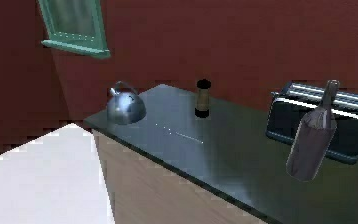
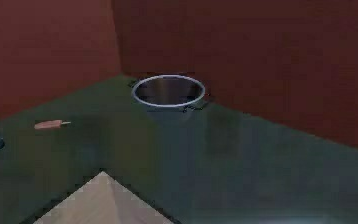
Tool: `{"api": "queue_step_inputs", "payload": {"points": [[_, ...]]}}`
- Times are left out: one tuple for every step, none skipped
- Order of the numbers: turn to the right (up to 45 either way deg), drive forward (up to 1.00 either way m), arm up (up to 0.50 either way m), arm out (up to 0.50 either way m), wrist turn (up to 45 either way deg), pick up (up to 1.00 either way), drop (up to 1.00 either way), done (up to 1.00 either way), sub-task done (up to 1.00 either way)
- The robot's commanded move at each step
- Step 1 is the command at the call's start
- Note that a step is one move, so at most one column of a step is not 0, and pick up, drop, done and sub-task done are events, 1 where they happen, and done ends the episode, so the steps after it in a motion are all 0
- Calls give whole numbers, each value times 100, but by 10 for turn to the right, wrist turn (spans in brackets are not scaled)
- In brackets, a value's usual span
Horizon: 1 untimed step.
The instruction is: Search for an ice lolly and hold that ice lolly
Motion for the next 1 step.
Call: {"api": "queue_step_inputs", "payload": {"points": [[-240, 0, 0, 0, 0, 0, 0, 0, 0]]}}
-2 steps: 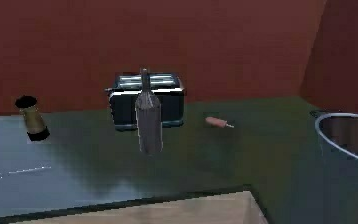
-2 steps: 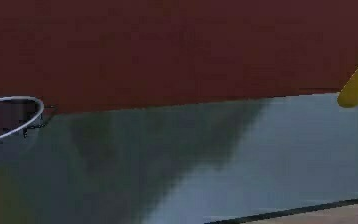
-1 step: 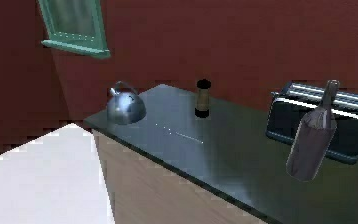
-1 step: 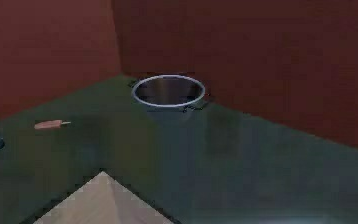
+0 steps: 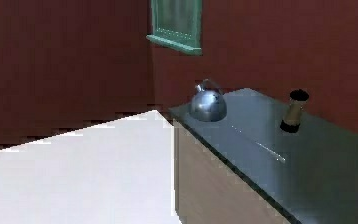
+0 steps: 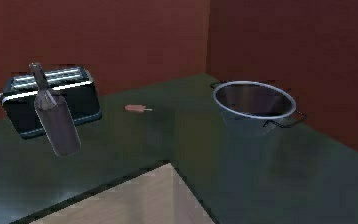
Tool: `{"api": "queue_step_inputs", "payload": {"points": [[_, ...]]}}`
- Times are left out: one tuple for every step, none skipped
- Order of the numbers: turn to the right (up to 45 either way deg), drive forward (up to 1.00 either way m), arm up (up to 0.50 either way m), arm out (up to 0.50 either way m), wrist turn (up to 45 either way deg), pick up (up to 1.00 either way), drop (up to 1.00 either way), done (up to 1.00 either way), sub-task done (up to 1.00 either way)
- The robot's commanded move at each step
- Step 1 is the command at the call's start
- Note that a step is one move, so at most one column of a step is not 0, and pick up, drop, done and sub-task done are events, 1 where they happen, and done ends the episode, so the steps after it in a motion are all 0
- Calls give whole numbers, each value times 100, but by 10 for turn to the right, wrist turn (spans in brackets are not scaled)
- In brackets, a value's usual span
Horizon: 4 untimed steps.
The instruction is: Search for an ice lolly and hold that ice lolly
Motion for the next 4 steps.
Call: {"api": "queue_step_inputs", "payload": {"points": [[-30, 0, 0, 0, 0, 0, 0, 0, 0], [450, 0, 0, 0, 0, 0, 0, 0, 0], [30, 0, 0, 0, 0, 0, 0, 0, 0], [0, 20, 0, 0, 0, 0, 0, 0, 0]]}}
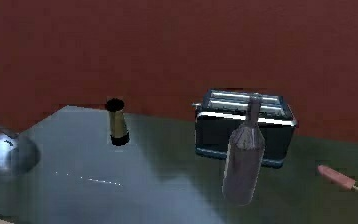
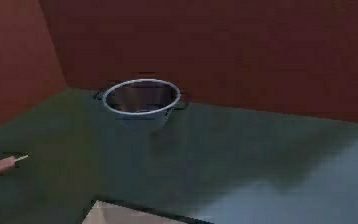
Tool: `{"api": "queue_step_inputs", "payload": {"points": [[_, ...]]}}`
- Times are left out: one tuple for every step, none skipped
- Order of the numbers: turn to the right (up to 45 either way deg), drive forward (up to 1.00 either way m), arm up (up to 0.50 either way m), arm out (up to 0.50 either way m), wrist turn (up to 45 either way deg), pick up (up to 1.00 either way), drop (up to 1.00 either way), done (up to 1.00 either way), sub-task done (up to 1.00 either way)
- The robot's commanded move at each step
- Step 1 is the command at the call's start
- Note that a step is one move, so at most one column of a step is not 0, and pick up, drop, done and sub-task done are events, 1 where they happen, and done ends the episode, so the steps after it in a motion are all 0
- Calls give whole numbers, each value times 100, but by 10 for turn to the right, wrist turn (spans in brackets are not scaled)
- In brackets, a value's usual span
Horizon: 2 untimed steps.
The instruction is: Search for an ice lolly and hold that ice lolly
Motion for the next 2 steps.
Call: {"api": "queue_step_inputs", "payload": {"points": [[-360, 0, 0, 0, 0, 0, 0, 0, 0], [0, 0, 50, 0, 0, 0, 0, 0, 0]]}}
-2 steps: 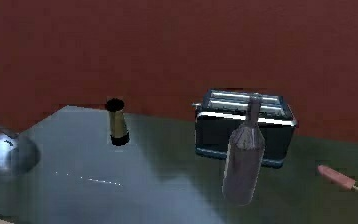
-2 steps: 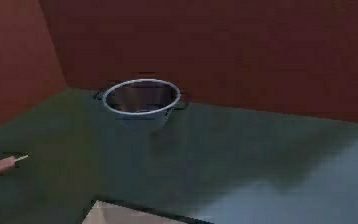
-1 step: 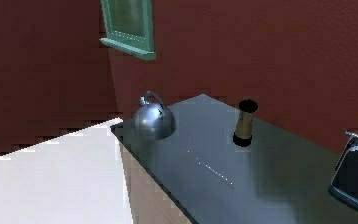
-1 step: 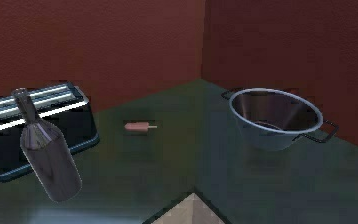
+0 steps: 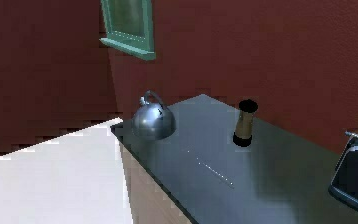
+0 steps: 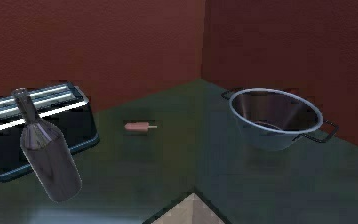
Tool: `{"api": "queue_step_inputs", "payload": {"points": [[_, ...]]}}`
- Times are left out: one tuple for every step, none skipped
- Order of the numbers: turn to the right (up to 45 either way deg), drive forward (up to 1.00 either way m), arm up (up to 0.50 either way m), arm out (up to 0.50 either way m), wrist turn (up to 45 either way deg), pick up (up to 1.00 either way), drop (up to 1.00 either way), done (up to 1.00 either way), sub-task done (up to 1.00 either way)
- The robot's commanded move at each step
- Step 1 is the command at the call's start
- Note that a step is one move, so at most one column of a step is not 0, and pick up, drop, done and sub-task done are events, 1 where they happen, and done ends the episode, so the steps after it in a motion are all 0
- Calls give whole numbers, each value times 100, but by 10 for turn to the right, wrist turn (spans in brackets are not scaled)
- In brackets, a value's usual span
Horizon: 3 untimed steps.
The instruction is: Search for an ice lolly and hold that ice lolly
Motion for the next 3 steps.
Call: {"api": "queue_step_inputs", "payload": {"points": [[0, 0, 38, 0, 0, 0, 0, 0, 0], [0, 0, 0, 40, 0, 0, 0, 0, 0], [0, 0, 0, 0, 450, 0, 0, 0, 0]]}}
